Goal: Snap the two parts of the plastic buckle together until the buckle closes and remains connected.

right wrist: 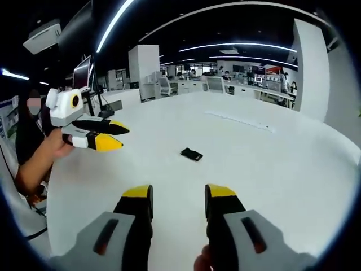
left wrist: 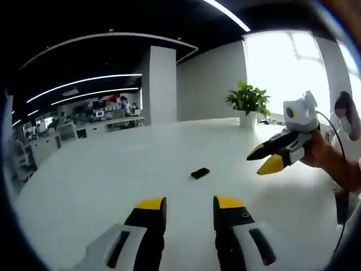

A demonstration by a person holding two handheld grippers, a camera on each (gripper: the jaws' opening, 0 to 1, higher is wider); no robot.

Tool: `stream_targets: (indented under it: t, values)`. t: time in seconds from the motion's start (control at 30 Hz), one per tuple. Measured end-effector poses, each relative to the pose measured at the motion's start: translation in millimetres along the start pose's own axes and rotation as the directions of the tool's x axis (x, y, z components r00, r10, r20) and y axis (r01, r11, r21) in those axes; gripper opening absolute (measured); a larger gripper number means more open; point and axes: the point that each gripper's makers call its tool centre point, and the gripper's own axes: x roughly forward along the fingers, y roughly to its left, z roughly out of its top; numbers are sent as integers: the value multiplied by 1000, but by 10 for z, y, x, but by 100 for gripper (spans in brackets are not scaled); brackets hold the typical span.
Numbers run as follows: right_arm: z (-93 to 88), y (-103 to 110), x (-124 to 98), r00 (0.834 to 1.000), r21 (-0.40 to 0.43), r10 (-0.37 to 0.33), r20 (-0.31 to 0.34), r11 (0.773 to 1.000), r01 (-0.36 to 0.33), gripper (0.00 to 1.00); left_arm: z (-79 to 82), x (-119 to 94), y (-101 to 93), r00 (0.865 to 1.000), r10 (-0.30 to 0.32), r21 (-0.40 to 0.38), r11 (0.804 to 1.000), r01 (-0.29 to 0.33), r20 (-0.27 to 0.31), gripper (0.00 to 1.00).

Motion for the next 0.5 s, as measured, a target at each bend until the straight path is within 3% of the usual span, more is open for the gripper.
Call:
stream_targets:
  t: [0.5]
  values:
    - [-155, 220, -496, 989, 30, -139, 53, 990, 137, 37, -56, -447, -124, 998, 64, -19, 998, -63, 8, 33]
